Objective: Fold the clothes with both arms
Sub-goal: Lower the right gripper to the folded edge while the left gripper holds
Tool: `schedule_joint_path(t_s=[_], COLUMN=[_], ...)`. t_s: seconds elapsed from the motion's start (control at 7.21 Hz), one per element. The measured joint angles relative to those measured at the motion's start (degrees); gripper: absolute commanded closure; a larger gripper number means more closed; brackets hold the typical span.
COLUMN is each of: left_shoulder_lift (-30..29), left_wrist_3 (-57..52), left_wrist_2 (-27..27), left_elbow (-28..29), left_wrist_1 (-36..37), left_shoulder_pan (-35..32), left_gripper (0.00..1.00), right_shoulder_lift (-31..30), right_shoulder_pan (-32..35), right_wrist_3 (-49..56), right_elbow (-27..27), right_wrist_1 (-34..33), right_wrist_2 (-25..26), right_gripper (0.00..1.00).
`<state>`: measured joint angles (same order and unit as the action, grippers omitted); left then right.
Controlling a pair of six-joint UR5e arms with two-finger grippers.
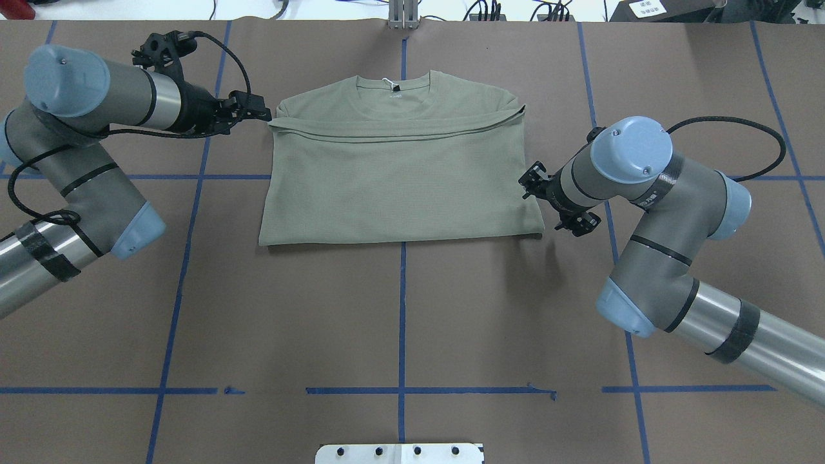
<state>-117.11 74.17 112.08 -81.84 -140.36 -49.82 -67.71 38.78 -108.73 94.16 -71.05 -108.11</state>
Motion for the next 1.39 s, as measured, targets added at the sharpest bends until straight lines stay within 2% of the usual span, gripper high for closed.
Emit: schedule_joint_path(t_s=[0.42,0.69,1.25,1.39], left_shoulder_lift=[0.0,0.0,0.3,0.3], left_wrist_3=[1.2,1.4,1.4,1.4], left_wrist_2=[-0.5,-0.6,-1.1,-1.1], left_elbow=[-0.3,-0.3,-0.4,-0.4], left_wrist_1=[0.0,0.0,0.2,0.4], left_shoulder_pan=[0.1,0.1,0.0,0.0], left_gripper=[0.00,0.00,0.01,0.01], right_shoulder_lift=[-0.6,-0.6,-0.8,-1.0], right_shoulder_pan=[-1.4,-2.7,-2.8,-2.8], right_wrist_3=[-2.7,-3.9,-4.3,-4.3], right_elbow=[-0.3,-0.2,0.3,0.3], right_wrist_1=[1.5,1.7,1.6,1.6], right_wrist_2=[0.1,0.7,2.5,3.1], right_gripper=[0.19,0.55,0.56,0.63])
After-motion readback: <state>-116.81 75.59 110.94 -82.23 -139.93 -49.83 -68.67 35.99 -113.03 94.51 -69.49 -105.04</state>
